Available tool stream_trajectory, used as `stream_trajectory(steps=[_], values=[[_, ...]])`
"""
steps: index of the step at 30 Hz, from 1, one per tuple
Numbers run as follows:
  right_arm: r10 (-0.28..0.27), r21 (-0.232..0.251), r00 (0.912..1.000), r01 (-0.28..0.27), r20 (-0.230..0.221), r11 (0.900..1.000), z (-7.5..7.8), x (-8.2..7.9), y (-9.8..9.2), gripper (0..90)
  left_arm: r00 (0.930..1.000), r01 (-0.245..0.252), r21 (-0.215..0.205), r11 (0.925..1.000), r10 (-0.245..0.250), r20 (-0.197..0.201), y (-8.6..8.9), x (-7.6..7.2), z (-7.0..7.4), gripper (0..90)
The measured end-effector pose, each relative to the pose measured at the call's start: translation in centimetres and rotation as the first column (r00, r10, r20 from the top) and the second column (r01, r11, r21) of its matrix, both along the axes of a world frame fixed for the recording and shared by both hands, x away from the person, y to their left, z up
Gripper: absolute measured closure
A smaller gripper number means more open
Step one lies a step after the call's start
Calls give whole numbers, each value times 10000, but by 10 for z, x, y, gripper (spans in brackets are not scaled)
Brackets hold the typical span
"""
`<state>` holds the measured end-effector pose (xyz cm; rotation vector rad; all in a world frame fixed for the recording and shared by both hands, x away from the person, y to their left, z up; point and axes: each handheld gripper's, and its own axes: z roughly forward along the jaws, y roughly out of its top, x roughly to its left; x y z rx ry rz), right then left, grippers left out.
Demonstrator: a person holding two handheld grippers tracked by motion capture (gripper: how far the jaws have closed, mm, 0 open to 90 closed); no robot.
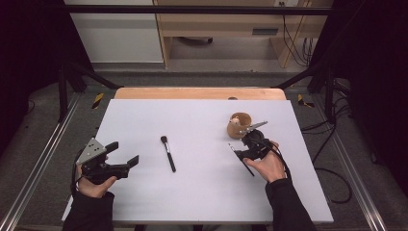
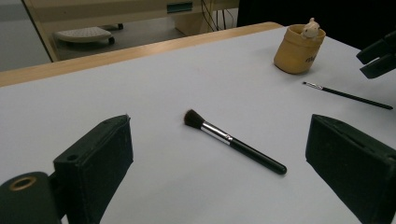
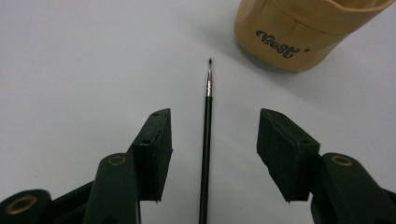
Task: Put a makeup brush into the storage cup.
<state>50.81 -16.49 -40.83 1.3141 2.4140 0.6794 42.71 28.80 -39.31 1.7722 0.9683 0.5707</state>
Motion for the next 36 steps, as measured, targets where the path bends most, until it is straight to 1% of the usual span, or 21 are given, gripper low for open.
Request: stream_trajectory(steps=[2,4,5,7,12,14,17,23,24,27,29,31,33,36], values=[[5,-8,9999,-5,-169,10000,1,4,2,456,10000,13,5,10000,-13,-6,0,0,0,67],[63,-149,9998,-66,-211,9999,-1,9,3,455,10000,25,-3,10000,-25,12,0,0,0,67],[-19,-165,9993,12,-376,9999,0,10,5,455,10000,36,-16,10000,-36,16,0,0,0,67],[2,-265,9989,-15,-465,9996,-2,14,7,456,10000,55,-6,10000,-55,29,0,0,0,66],[78,-637,9974,-124,-712,9979,-7,22,12,461,9999,135,52,9999,-135,79,0,0,0,65],[-57,-679,9961,-3,-878,9977,-9,25,14,463,9998,146,94,9999,-147,97,1,0,0,65],[-31,-745,9951,-43,-989,9972,-12,29,15,469,9999,117,-39,9999,-117,114,1,-1,0,65],[159,-1017,9942,-268,-1066,9945,-17,34,18,488,9999,107,-39,9999,-106,134,2,-1,0,65],[71,-967,9927,-189,-1205,9951,-17,34,19,491,9998,109,-39,9999,-109,137,2,-1,0,65],[216,-1153,9914,-366,-1289,9927,-21,37,21,508,9999,109,-25,9999,-108,115,2,-1,0,66],[160,-1214,9891,-341,-1467,9920,-23,38,23,529,9999,94,-27,10000,-94,106,2,0,0,65],[325,-1281,9862,-537,-1621,9903,-25,39,25,552,9999,89,-35,10000,-89,102,2,0,0,66],[356,-1329,9839,-595,-1754,9893,-27,41,26,581,9999,90,-38,10000,-90,110,2,-1,0,66],[227,-1469,9794,-529,-2007,9877,-31,42,26,617,9999,88,-40,10000,-88,123,2,-1,0,67]])
